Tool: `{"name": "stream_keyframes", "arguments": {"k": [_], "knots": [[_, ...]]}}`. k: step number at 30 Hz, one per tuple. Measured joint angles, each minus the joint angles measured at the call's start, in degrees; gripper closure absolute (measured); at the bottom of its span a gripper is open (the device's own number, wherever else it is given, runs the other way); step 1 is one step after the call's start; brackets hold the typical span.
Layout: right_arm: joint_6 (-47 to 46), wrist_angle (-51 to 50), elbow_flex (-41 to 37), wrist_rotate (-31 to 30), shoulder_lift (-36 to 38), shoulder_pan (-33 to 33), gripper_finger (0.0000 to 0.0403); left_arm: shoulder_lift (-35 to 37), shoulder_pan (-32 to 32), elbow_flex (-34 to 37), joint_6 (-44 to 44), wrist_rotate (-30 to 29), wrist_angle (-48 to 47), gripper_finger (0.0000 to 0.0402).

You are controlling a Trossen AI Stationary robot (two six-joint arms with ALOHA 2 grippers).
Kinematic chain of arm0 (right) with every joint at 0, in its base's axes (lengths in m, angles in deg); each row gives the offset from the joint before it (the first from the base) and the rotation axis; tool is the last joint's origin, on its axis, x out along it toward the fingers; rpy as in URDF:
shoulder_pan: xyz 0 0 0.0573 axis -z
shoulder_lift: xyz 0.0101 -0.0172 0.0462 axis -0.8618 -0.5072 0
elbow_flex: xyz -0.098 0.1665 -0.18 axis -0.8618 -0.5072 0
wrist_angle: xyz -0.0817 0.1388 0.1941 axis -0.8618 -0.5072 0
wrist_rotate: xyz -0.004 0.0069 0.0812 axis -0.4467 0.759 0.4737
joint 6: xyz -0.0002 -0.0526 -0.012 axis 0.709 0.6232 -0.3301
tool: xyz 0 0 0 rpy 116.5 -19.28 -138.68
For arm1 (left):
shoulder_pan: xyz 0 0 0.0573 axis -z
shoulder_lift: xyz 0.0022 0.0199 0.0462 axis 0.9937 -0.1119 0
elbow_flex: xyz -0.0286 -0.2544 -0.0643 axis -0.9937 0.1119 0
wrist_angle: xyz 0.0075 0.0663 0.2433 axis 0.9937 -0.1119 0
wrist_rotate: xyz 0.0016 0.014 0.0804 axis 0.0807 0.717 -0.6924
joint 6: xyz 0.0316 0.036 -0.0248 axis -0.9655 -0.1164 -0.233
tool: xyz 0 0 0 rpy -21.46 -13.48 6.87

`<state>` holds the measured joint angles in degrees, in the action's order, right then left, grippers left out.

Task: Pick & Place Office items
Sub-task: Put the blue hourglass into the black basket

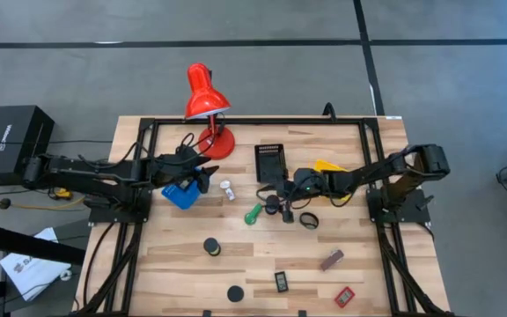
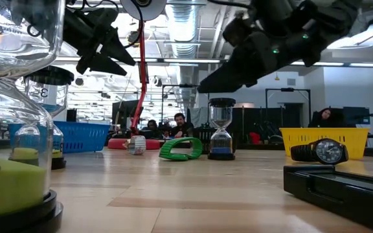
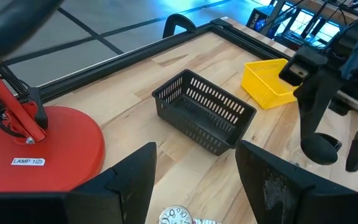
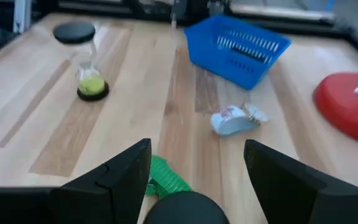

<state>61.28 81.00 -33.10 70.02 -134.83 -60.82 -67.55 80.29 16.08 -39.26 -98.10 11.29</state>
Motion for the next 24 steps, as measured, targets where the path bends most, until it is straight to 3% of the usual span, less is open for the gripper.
{"name": "stream_keyframes", "arguments": {"k": [7,13,24], "knots": [[-0.15,-12.52,6.27,0.06,-4.34,-0.39,0.0154,0.00,0.00,0.00,0.00,0.00,0.07,0.0187],[0.25,-20.75,8.74,0.06,-3.40,-0.57,0.0154,0.00,0.00,0.00,0.00,0.00,0.20,0.0187],[0.25,-21.82,8.85,0.08,-3.91,-0.56,0.0154,-0.02,0.00,0.00,0.00,0.00,0.49,0.0187]]}}
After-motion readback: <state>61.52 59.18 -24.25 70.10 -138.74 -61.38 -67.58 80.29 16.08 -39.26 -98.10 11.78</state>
